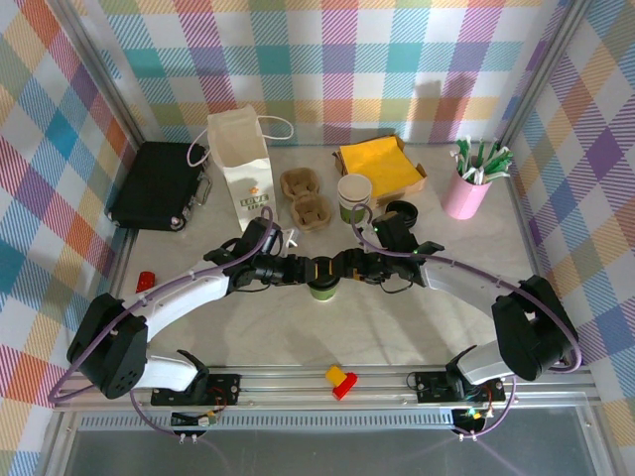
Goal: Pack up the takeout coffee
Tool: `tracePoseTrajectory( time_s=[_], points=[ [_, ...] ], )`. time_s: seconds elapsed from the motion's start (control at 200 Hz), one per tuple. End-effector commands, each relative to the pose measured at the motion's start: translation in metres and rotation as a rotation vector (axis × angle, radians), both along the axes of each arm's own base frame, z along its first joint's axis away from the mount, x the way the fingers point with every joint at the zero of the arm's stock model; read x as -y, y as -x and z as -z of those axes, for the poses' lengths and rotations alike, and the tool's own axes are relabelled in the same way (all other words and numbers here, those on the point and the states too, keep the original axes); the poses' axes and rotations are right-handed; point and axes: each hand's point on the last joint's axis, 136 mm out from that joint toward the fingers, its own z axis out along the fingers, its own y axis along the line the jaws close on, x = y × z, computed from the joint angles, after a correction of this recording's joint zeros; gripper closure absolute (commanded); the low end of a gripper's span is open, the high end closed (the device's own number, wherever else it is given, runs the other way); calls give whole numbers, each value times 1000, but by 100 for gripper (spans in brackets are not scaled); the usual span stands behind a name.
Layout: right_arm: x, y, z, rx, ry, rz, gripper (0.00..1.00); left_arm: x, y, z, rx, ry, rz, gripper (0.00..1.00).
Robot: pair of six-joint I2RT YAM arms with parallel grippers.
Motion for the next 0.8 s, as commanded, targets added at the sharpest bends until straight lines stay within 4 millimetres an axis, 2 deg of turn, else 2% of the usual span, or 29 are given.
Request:
tracePoseTrajectory(
  time_s=[0.0,0.19,0.325,0.46,0.675,0.795],
  points=[
    [6,-1,7,-2,52,23,33,-24,19,40,-110,-138,-20,57],
    [5,-3,2,13,39,29,33,-10,14,15,-96,-96,-18,53],
    [7,-8,-7,45,47,44,33,-6,7,-2,-70,-91,-20,46],
    [12,-11,-17,73,69,70,33,-9,1,-21,-32,-120,-30,38],
    [9,-11,-39,79,75,58,31,-13,-4,-51,21,-119,-54,38],
    [9,-10,-55,106,101,59,30,-24,-6,-67,63,-134,-99,38]
  ],
)
